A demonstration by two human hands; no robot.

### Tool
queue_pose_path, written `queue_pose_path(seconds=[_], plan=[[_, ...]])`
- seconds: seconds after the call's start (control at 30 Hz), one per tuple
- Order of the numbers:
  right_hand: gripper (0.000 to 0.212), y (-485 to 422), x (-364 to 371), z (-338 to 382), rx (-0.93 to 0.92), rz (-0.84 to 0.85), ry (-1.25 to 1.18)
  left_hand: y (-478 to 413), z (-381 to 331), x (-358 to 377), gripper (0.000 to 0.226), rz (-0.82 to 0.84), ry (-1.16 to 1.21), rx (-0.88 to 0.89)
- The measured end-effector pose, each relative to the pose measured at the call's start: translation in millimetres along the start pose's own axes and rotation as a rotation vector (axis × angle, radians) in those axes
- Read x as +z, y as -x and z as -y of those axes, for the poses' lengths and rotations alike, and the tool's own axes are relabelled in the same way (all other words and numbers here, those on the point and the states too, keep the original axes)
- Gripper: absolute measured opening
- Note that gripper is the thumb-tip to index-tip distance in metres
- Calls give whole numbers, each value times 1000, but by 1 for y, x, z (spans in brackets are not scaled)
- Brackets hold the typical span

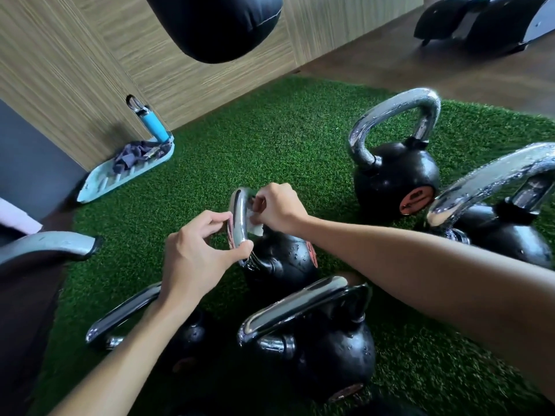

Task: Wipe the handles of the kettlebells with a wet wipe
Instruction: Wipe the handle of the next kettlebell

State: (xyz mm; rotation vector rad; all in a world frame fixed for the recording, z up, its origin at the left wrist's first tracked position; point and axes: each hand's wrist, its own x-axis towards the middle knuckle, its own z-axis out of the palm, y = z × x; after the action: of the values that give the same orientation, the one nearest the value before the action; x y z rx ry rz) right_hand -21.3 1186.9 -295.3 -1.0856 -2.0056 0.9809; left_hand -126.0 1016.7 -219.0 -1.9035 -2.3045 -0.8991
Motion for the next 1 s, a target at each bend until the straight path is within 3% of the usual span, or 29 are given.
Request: queue_pose_path(seconds=[0.17, 0.33, 0.47, 0.57, 0.63, 0.8, 1.0], plan=[[32, -4, 2, -2, -31, -36, -3, -1, 6, -1, 58, 3, 10, -4], [15, 7, -6, -1, -88, -141, 3, -4, 5, 1, 61, 37, 46, 1], [14, 7, -7, -11, -22, -101, 15, -4, 7, 0, 61, 45, 48, 11], [29, 2, -6, -7, 45, -114, -188, -4, 7, 0, 59, 52, 59, 10], [21, 3, -14, -4, 111, -97, -247, -5, 6, 0, 59, 57, 58, 11], [39, 23, -32, -2, 181, 87, -507, -5, 4, 0, 57, 61, 65, -8], [29, 18, -41, 7, 303, 181, -654, -3, -5, 0, 55, 60, 31, -11]])
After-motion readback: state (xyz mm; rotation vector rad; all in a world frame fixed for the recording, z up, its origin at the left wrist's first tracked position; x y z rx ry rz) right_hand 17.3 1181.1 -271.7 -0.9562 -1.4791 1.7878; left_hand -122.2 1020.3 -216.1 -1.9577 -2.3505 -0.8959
